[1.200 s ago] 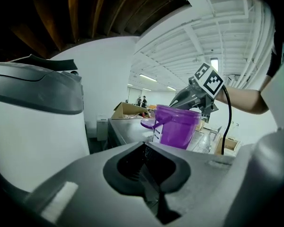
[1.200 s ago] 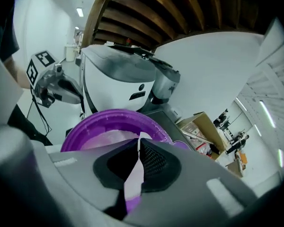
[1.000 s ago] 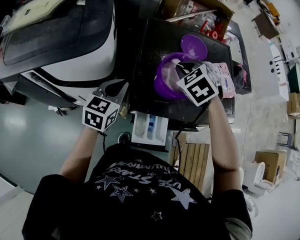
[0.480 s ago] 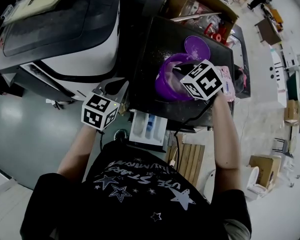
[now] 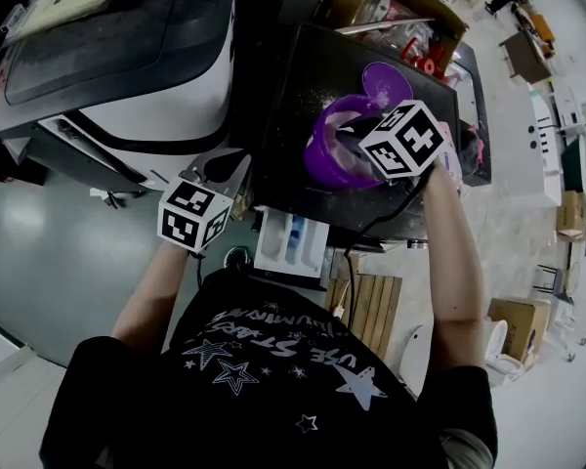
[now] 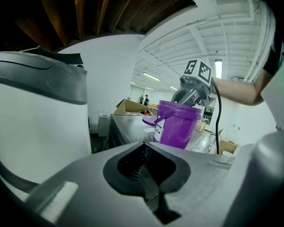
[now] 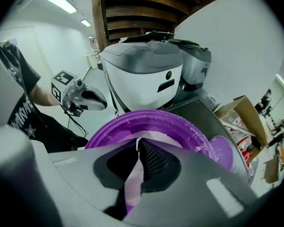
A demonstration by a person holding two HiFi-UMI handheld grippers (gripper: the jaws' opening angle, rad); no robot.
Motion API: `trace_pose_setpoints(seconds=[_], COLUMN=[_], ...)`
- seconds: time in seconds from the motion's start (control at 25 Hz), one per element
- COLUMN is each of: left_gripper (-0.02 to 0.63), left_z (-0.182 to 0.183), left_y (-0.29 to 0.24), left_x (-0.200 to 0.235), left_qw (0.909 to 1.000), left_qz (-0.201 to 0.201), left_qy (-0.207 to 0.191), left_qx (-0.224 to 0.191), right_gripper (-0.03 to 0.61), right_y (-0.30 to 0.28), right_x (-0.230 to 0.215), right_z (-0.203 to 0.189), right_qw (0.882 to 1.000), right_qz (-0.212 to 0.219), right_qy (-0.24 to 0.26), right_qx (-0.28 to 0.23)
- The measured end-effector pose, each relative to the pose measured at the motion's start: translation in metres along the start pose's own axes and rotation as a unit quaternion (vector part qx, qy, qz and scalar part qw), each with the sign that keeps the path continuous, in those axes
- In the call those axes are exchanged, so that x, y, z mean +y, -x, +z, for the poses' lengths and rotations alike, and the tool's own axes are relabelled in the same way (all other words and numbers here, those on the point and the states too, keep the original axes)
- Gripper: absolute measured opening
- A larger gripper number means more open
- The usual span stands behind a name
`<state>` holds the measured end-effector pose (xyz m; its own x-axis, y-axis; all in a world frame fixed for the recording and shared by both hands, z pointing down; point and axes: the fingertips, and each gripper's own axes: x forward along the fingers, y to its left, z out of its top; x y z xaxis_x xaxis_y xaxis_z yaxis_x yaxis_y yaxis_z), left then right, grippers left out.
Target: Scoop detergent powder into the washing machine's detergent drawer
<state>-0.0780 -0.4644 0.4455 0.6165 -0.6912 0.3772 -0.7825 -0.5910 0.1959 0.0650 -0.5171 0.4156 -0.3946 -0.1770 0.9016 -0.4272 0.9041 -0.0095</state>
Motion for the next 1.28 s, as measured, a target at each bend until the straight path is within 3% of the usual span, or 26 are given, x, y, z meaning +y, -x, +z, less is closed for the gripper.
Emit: trace_pose_setpoints(seconds=[0.48, 0.96, 1.28], left_gripper=[0.002, 0.002, 0.002], left_z=[0.001, -0.005, -0.004], left_y=[0.001, 0.006, 0.010], left_x=[-0.008, -0.009, -0.014], left_qw=[1.0000, 1.0000, 1.0000], left_qz=[-0.006, 0.005, 0.007], left_qy=[-0.005, -0.004, -0.005], left_qx=[0.001, 0.004, 0.002], right_gripper=[0.035, 0.035, 0.035], right_y=[0.007, 0.013, 0.030], right_x=[0.006, 0.004, 0.006], right_z=[-0.002, 0.000, 0.002], right_qw=[0.990, 0.980, 0.965], right_qz=[0.101, 0.127, 0.156], right_qy=[-0.093, -0.155, -0.206], right_qx=[0.015, -0.008, -0.036])
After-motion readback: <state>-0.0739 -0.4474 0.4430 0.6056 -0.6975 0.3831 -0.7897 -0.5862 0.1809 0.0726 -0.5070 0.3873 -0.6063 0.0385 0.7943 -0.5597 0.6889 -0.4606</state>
